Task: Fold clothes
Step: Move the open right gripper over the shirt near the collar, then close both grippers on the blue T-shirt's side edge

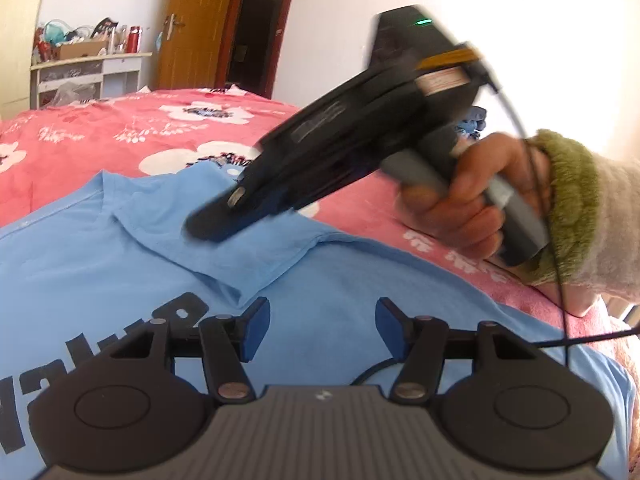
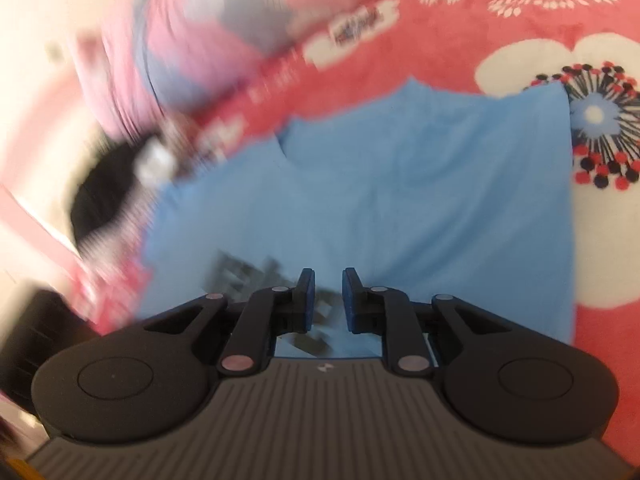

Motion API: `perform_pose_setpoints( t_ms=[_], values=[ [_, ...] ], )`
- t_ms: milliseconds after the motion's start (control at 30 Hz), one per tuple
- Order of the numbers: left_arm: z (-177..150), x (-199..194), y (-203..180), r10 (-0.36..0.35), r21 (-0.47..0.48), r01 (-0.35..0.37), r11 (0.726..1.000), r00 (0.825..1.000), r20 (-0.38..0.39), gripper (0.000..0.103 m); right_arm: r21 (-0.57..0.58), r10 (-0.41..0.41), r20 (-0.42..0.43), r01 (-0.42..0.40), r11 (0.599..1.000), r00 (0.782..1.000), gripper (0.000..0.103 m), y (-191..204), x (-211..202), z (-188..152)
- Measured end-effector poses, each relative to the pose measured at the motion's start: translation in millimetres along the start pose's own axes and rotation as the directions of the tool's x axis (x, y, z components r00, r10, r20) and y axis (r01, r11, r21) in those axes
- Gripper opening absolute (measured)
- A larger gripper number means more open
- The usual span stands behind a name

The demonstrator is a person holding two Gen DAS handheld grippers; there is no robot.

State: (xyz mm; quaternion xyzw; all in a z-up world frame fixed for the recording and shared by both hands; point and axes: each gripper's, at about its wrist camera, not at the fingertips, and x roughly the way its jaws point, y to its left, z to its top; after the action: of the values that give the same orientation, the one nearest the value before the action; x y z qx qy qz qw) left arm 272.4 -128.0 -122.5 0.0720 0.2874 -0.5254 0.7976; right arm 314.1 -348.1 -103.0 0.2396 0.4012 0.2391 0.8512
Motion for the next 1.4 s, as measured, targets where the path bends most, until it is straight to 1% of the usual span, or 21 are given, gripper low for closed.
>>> perform_pose_setpoints(
  t_ms=[67, 133, 267, 367, 400, 467, 500, 533, 567, 667, 733, 833, 900, 967, 1033, 1100, 1167, 1233, 1267, 1333, 1400],
  values=[
    [0.4, 0.5, 0.5, -0.001, -0.002, 0.001, 1.000, 1.000, 0.000, 0.059, -0.011, -0.031, 0.013, 0.031, 0.999, 0.999, 0.015, -0.2, -9.4, -1.3],
    [0.4, -0.1, -0.2, -0.007, 0.003, 0.007, 1.000, 1.000, 0.006, 0.059, -0.019, -0.076, -0.030, 0.075, 0.997, 0.997, 0.015, -4.0, -3.7, -8.2],
    [-0.9, -1.3, 0.8, -0.012, 0.002, 0.012, 1.000, 1.000, 0.014, 0.060, 0.078, -0.055, -0.077, 0.061, 0.995, 0.996, 0.014, -19.6, 5.2, -24.4],
    [-1.1, 2.2, 0.4, -0.002, 0.001, 0.002, 1.000, 1.000, 0.000, 0.060, 0.125, -0.018, 0.002, 0.017, 0.992, 1.000, 0.015, -24.4, -19.9, -22.1],
    [-1.2, 3.7, 0.0, 0.002, 0.002, -0.002, 1.000, 1.000, -0.006, 0.060, 0.117, -0.040, 0.033, 0.036, 0.992, 0.999, 0.014, -24.7, -29.2, -21.1],
    [-1.6, 6.8, -0.7, 0.010, 0.005, -0.010, 1.000, 1.000, -0.020, 0.060, 0.074, -0.154, 0.063, 0.150, 0.986, 0.986, 0.014, -26.7, -40.3, -22.2],
    [-1.7, 8.3, -0.5, 0.015, 0.005, -0.015, 1.000, 1.000, -0.026, 0.060, 0.040, -0.233, 0.056, 0.231, 0.972, 0.971, 0.014, -28.7, -40.3, -24.6],
    [-1.5, 9.6, 0.2, 0.020, 0.003, -0.020, 1.000, 0.999, -0.032, 0.060, -0.004, -0.321, 0.036, 0.322, 0.947, 0.946, 0.004, -31.4, -36.6, -28.1],
    [-1.3, 10.2, 1.1, 0.024, -0.003, -0.025, 1.000, 0.999, -0.035, 0.060, -0.019, -0.351, 0.040, 0.352, 0.936, 0.936, 0.004, -33.7, -36.9, -30.7],
    [2.9, 10.3, 5.6, 0.033, -0.052, -0.035, 0.998, 0.998, -0.050, 0.061, 0.059, -0.334, 0.069, 0.330, 0.942, 0.940, 0.009, -29.3, -48.8, -24.9],
    [11.0, 1.2, 12.1, 0.061, -0.147, -0.073, 0.987, 0.995, -0.081, 0.060, 0.090, -0.317, 0.108, 0.308, 0.947, 0.942, 0.010, -18.0, -59.6, -20.4],
    [20.6, -38.1, 23.2, 0.115, -0.300, -0.135, 0.944, 0.990, -0.086, 0.060, 0.078, -0.294, 0.150, 0.285, 0.955, 0.944, 0.010, 7.6, -72.0, -10.2],
    [22.9, -81.2, 24.6, 0.230, -0.350, -0.234, 0.907, 0.972, -0.055, 0.060, 0.063, -0.256, 0.164, 0.248, 0.967, 0.953, 0.011, 28.5, -73.7, -4.2],
    [14.9, -132.4, 28.5, 0.394, -0.410, -0.372, 0.833, 0.919, -0.034, 0.062, 0.040, -0.203, 0.169, 0.199, 0.979, 0.964, 0.011, 52.3, -69.9, 1.1],
    [1.2, -182.8, 36.3, 0.554, -0.483, -0.502, 0.718, 0.832, -0.042, 0.064, 0.015, -0.155, 0.161, 0.154, 0.988, 0.975, 0.011, 78.0, -58.2, 6.0],
    [-21.1, -226.6, 52.4, 0.688, -0.568, -0.608, 0.555, 0.719, -0.098, 0.064, -0.001, -0.104, 0.142, 0.105, 0.994, 0.984, 0.011, 105.8, -39.5, 11.3],
    [-47.7, -259.2, 74.4, 0.781, -0.627, -0.685, 0.371, 0.596, -0.189, 0.065, -0.020, -0.055, 0.120, 0.057, 0.998, 0.991, 0.011, 134.8, -18.5, 16.8],
    [-72.9, -275.8, 100.0, 0.813, -0.642, -0.736, 0.215, 0.499, -0.300, 0.065, -0.052, -0.016, 0.087, 0.021, 0.998, 0.996, 0.012, 167.1, 10.2, 22.2],
    [-83.1, -279.2, 112.5, 0.812, -0.649, -0.742, 0.165, 0.476, -0.338, 0.065, -0.072, -0.005, 0.068, 0.010, 0.997, 0.998, 0.012, 183.6, 26.5, 24.5],
    [-99.4, -279.3, 136.4, 0.795, -0.674, -0.730, 0.112, 0.473, -0.381, 0.065, -0.112, 0.017, 0.028, -0.014, 0.994, 0.999, 0.015, 216.7, 59.0, 29.1],
    [-105.7, -271.7, 151.2, 0.786, -0.687, -0.721, 0.093, 0.476, -0.393, 0.065, -0.150, 0.029, -0.015, -0.031, 0.988, 0.999, 0.018, 246.6, 93.6, 31.7]
  ],
)
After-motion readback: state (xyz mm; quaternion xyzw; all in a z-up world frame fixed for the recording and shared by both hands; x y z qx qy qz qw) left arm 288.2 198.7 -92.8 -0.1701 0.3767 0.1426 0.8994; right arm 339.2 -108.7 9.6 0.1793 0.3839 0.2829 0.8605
